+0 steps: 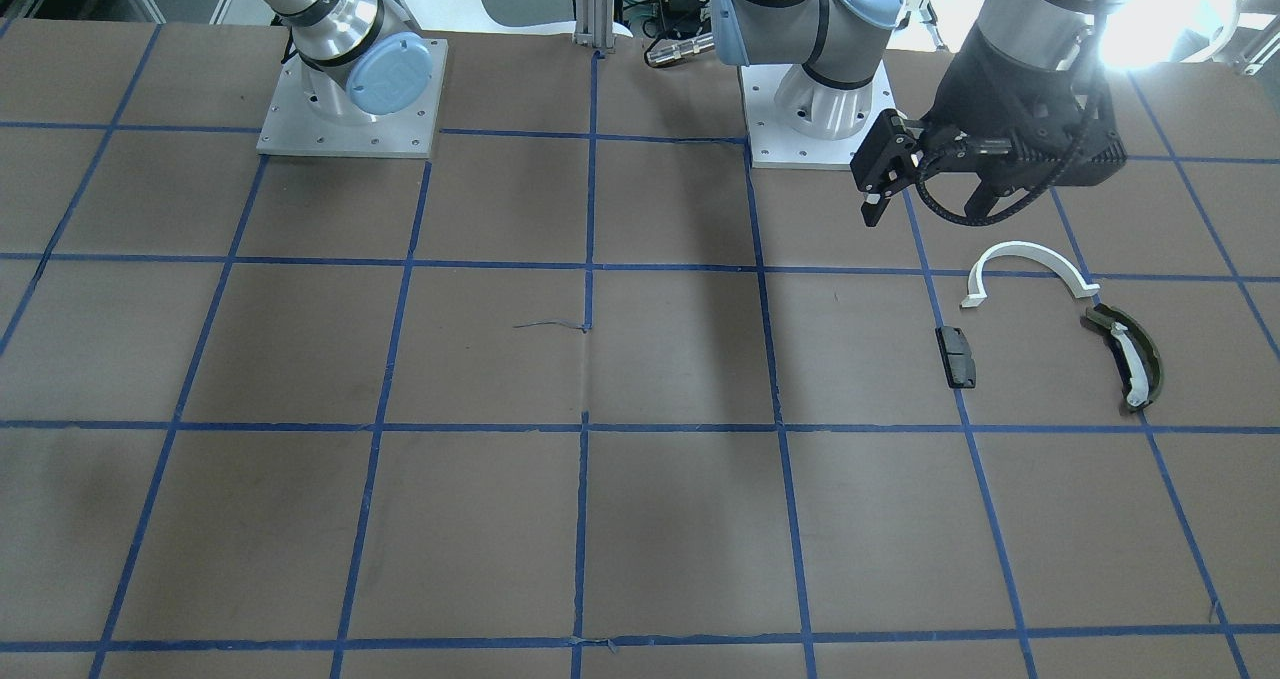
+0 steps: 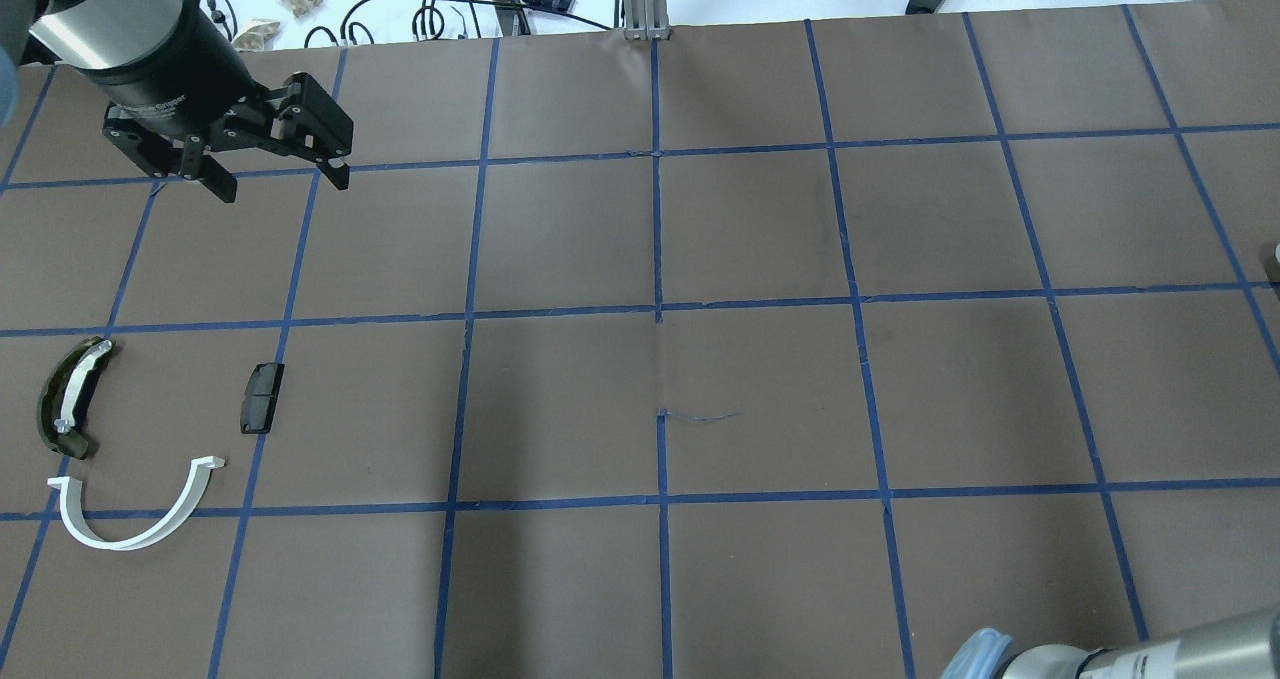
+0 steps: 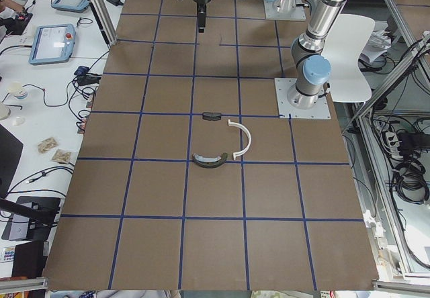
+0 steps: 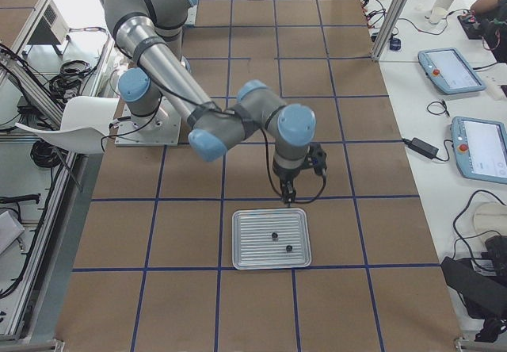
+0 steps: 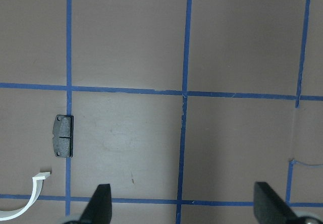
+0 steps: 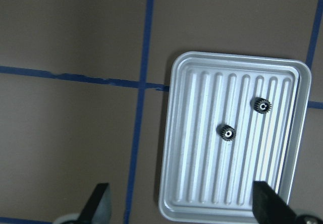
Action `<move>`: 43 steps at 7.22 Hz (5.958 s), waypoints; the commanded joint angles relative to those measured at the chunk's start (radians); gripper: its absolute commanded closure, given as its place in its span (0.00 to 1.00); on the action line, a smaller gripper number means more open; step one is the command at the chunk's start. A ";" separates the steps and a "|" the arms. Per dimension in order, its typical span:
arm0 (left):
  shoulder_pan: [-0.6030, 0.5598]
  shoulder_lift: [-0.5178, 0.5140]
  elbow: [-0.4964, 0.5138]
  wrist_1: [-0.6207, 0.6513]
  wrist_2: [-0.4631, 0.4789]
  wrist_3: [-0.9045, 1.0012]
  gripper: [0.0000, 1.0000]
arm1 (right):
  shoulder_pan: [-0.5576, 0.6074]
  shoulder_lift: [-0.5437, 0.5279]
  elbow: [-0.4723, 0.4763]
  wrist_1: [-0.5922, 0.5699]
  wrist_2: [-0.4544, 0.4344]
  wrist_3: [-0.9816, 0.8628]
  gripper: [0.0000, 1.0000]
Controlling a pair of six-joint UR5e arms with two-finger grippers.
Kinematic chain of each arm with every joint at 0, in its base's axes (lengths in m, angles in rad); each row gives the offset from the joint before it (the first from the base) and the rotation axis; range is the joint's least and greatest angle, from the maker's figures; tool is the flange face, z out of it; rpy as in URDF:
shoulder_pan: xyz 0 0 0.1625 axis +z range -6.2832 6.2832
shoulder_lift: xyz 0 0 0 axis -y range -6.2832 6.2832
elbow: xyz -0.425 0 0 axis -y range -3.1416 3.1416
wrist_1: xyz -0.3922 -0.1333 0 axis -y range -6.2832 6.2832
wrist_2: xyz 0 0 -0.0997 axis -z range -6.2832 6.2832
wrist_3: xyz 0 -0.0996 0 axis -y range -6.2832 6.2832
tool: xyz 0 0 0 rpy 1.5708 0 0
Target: Place bearing gear from tray to pile
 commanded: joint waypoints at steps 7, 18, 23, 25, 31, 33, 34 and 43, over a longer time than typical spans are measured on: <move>0.000 0.000 -0.002 -0.001 0.000 0.002 0.00 | -0.063 0.231 0.019 -0.234 0.041 0.109 0.02; 0.000 0.000 0.000 0.001 -0.003 0.003 0.00 | 0.025 0.122 0.021 -0.199 0.042 0.123 1.00; 0.000 -0.002 -0.002 0.001 -0.002 0.003 0.00 | 0.606 -0.086 0.027 0.067 0.050 0.655 1.00; 0.000 -0.002 0.000 0.001 -0.003 0.002 0.00 | 0.850 -0.059 0.103 -0.005 0.073 0.976 1.00; 0.000 -0.002 -0.002 0.001 -0.003 0.002 0.00 | 1.285 0.125 0.177 -0.329 0.062 1.525 1.00; 0.001 -0.002 -0.002 0.001 -0.003 0.003 0.00 | 1.294 0.138 0.175 -0.317 0.045 1.533 0.01; 0.000 -0.002 -0.002 0.001 -0.003 0.003 0.00 | 1.284 0.129 0.162 -0.311 0.025 1.518 0.00; -0.358 -0.441 -0.040 0.514 -0.038 -0.323 0.00 | 0.324 -0.077 0.149 -0.162 0.001 0.356 0.00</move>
